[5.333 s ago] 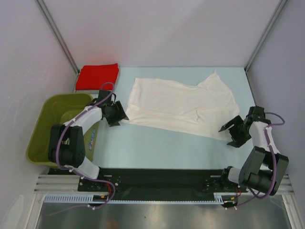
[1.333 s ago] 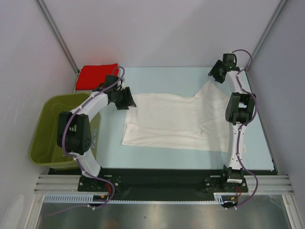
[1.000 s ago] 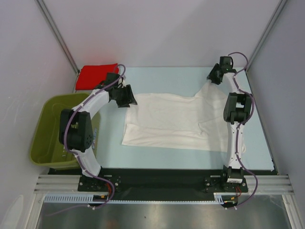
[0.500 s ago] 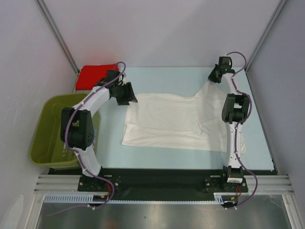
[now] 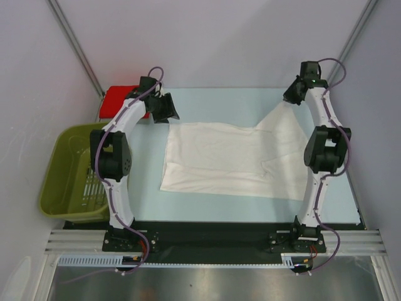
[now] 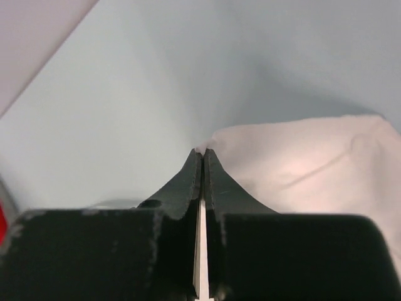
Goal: Fold and stack the t-shirts
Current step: Fold the tshirt
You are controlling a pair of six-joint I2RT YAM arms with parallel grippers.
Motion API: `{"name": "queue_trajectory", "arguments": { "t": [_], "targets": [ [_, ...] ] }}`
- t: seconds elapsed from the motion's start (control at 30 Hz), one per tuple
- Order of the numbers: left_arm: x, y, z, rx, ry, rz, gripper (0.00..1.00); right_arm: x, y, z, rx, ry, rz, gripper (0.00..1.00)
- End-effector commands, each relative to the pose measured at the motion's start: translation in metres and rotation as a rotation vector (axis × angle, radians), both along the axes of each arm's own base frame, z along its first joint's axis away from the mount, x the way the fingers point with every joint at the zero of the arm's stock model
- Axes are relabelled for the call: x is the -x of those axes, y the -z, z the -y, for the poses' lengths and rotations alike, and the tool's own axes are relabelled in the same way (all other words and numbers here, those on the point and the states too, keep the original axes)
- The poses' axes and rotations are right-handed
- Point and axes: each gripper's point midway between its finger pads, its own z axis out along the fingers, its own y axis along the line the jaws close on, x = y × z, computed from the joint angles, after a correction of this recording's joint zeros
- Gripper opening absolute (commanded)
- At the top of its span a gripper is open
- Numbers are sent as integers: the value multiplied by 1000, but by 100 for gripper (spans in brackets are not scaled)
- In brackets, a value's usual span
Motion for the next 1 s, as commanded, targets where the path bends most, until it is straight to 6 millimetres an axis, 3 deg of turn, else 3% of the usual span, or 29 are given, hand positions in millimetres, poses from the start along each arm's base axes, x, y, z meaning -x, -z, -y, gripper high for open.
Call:
{"name": "queue_trajectory", "arguments": {
  "t": [0.0,0.07,0.1,0.13,0.17,0.2,0.23,0.27,0.3,0.37,0.43,0.6,0.73,0.97],
  "targets": [
    [-8,-13,-1,0,-2,27,60,48,-36,9,-84,88,-9,0],
    [-7,-10,-1,3,-8,20,60,65,-41,9,-104,102,-8,0],
    [-6,-8,-1,3,-12,13,60,77,-53,9,-115,106,11,0],
    [-6,-8,-1,5,-18,10,60,92,-41,12,-125,120,-28,0],
    [-6,-8,-2,3,-21,9,59,102,-39,14,-138,126,-39,0],
    [-5,-8,-2,3,-23,8,59,112,-50,12,-161,124,-24,0],
    [-4,-5,-3,1,-27,0,59,130,-33,16,-176,143,-81,0],
    [-2,-4,-3,-2,-30,-3,59,139,-32,17,-185,146,-91,0],
    [-2,-5,-4,-6,-35,0,58,149,-43,15,-196,139,-71,0],
    [0,-4,-6,-8,-47,-3,57,171,-31,17,-213,154,-110,0],
    [2,-6,-10,-24,-70,0,57,188,-38,15,-220,150,-102,0],
    [11,-3,-16,-44,-107,-12,58,227,-27,12,-223,163,-159,0],
    [15,1,-22,-53,-160,-31,57,249,-15,10,-236,178,-187,0],
    [7,3,-15,-15,-208,-40,54,254,-1,8,-245,172,-213,0]
  ]
}}
